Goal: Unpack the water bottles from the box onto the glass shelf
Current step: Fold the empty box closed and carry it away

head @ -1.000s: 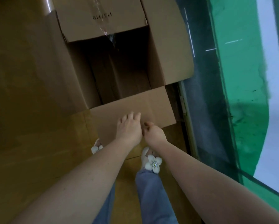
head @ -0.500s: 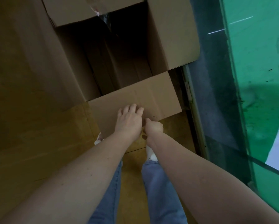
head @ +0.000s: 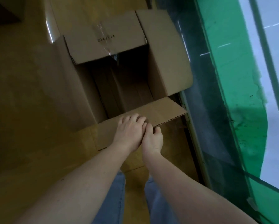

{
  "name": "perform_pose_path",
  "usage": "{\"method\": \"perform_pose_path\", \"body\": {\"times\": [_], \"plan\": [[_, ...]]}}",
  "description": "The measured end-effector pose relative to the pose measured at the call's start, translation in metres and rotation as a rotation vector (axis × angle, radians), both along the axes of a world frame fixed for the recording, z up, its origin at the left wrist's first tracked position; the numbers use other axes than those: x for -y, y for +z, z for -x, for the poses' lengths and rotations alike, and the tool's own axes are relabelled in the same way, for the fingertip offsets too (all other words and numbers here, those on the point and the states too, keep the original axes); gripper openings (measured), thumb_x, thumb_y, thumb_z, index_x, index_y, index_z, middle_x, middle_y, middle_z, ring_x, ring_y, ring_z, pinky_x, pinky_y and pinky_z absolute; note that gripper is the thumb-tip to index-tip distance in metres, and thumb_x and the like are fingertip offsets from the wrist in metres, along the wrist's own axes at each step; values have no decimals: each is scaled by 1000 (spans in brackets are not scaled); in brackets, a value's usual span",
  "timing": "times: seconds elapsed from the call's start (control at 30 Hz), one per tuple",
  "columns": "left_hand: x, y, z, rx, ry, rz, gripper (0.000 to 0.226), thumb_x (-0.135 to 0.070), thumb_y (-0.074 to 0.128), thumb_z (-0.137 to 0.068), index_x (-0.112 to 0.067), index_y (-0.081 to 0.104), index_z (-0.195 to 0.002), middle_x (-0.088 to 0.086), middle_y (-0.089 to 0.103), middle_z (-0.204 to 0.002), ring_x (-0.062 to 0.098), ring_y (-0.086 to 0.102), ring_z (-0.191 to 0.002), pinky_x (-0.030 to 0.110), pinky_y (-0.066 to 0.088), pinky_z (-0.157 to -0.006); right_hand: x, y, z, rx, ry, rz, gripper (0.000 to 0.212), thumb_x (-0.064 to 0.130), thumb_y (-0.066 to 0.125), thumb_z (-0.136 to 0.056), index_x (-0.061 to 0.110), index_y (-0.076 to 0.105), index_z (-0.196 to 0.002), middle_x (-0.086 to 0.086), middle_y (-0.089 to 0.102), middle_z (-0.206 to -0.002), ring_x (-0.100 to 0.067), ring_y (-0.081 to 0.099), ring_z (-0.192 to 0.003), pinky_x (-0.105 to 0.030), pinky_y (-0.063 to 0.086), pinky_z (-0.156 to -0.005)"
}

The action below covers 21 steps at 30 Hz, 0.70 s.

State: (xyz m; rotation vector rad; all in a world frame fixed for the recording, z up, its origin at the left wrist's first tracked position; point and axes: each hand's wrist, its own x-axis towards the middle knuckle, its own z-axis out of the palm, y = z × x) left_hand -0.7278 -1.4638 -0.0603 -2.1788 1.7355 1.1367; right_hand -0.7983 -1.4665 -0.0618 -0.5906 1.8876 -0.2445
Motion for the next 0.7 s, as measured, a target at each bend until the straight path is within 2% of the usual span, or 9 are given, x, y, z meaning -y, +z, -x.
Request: {"method": "perform_pose_path", "body": {"times": [0.07,0.17,0.23,0.3,0.37,0.47,0.6,0.7], "plan": [[13,9,-16,26,27,61,42,-35,20,-102,-25,42,-137,-3,42,-143,16,36,-133,40,19,-116,12,9,-16,26,30,77,26,33,38,-97,18,57,-89,-6,64,-93,-24,60,-94,-47,47,-93],[34,17,-41,73,38,136,42,-35,21,-102,-25,39,-139,-4,42,-143,15,36,-134,40,18,-116,32,13,-37,63,123,175,35,33,32,-100,18,59,-116,-1,64,-106,-20,58,-103,-41,46,-97],[42,16,-55,91,40,157,43,-31,24,-102,-24,29,-145,-2,37,-147,17,31,-137,41,14,-118,46,10,-47,82,273,202,36,28,33,-101,21,49,-133,4,60,-118,-15,55,-111,-30,44,-98],[45,11,-66,106,60,153,51,-25,31,-102,-23,15,-150,1,26,-153,20,20,-143,42,9,-118,56,2,-53,64,472,216,41,22,34,-102,20,38,-143,2,53,-135,-15,49,-124,-28,40,-102],[44,3,-72,141,56,135,62,-20,37,-100,-23,3,-151,5,9,-158,23,4,-147,44,1,-118,65,-12,-54,13,652,249,46,17,35,-101,21,31,-146,-1,44,-145,-17,40,-134,-32,36,-110],[40,-15,-76,220,-8,100,66,-18,40,-99,-24,0,-151,8,-14,-158,27,-18,-145,47,-9,-115,76,-33,-49,-142,975,257,52,15,37,-99,23,23,-149,-2,30,-153,-20,21,-144,-38,23,-118],[45,-37,-75,202,62,19,58,-26,33,-102,-25,2,-152,6,-16,-158,26,-18,-145,48,-6,-116,92,-49,-44,-209,1297,288,53,22,31,-102,27,12,-151,0,11,-159,-20,1,-148,-43,10,-120],[57,-51,-76,180,138,-12,59,-30,31,-102,-26,0,-151,5,-13,-159,26,-14,-146,49,-2,-117,108,-58,-52,-178,1413,338,51,26,27,-103,27,10,-151,-1,9,-159,-20,0,-148,-43,9,-119]]}}
